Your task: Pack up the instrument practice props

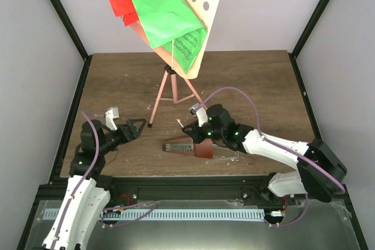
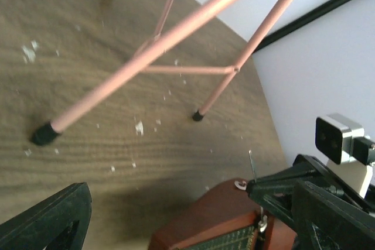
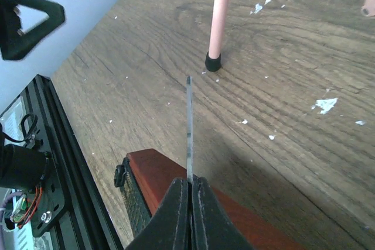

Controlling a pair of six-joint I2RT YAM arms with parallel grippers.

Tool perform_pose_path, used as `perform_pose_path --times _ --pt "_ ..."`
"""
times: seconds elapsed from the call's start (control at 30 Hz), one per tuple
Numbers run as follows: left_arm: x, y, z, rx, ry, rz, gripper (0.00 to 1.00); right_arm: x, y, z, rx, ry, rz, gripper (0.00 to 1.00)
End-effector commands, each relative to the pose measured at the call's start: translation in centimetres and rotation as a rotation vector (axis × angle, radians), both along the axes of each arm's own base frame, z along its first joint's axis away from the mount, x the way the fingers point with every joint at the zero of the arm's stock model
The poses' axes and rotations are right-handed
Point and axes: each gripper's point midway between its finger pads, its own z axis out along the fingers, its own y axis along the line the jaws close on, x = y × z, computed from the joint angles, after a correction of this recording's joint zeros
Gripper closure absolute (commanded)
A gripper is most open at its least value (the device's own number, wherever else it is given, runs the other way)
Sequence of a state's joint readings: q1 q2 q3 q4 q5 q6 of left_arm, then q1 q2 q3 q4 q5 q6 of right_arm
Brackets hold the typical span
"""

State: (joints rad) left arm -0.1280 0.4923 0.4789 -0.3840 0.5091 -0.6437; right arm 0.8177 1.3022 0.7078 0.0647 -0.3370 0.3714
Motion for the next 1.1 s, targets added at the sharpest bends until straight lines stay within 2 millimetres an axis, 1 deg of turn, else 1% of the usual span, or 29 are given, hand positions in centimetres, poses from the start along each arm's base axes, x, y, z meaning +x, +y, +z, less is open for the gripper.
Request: perform_pose_path --times 0.0,0.1,0.2,0.33,0.4,0.47,0.57,0.67,0.73,0.83,0.9,1.0,1.07 --pt "-1.0 -1.9 -1.2 -0.121 0.043 -0.072 0.06 0.9 2.8 5.3 0.163 -0.083 -0.008 0.98" --pt "-1.7 -3.7 -3.2 -0.156 0.082 -0.147 0.06 0.9 3.1 5.1 0.18 -0.068 -0.015 0.98" --pt "-2.3 -5.3 -5.5 -0.154 0.144 -0.203 0.07 1.0 2.9 5.0 0.181 -0.067 -0.026 0.98" --pt "-2.4 -6.2 -7.2 -0.166 0.137 -0.206 0.06 1.1 2.8 5.3 0.172 -0.071 -0.032 0.98" --pt "-2.4 -6.5 -7.5 -0.217 0.101 -0.209 0.06 1.0 2.8 5.5 0.177 -0.072 -0.031 0.98" --pt "-2.6 -6.9 -7.2 -0.246 0.048 -0.232 0.04 0.8 2.9 5.8 0.19 -0.072 -0.022 0.98" --pt "-2.8 -7.0 -7.7 -0.206 0.013 -0.261 0.01 0.7 2.9 6.0 0.198 -0.065 -0.02 0.98" --pt "-2.9 -7.2 -8.5 -0.151 0.011 -0.288 0.0 0.7 2.9 6.4 0.209 -0.071 -0.019 0.98" --pt "-2.9 -7.4 -8.6 -0.148 0.002 -0.305 0.0 0.6 2.9 6.7 0.214 -0.074 -0.013 0.98" --pt "-2.9 -7.9 -7.4 -0.17 -0.077 -0.347 0.0 0.3 3.0 7.0 0.224 -0.069 -0.003 0.98" --pt "-2.7 -8.1 -7.5 -0.15 -0.089 -0.362 0.0 0.2 2.9 7.2 0.236 -0.066 -0.001 0.98" --pt "-2.1 -8.2 -8.3 -0.086 -0.071 -0.361 0.0 0.1 2.9 7.7 0.251 -0.065 0.003 0.98" --pt "-1.9 -8.3 -8.1 -0.097 -0.073 -0.359 0.0 -0.1 3.0 8.1 0.258 -0.066 0.011 0.98"
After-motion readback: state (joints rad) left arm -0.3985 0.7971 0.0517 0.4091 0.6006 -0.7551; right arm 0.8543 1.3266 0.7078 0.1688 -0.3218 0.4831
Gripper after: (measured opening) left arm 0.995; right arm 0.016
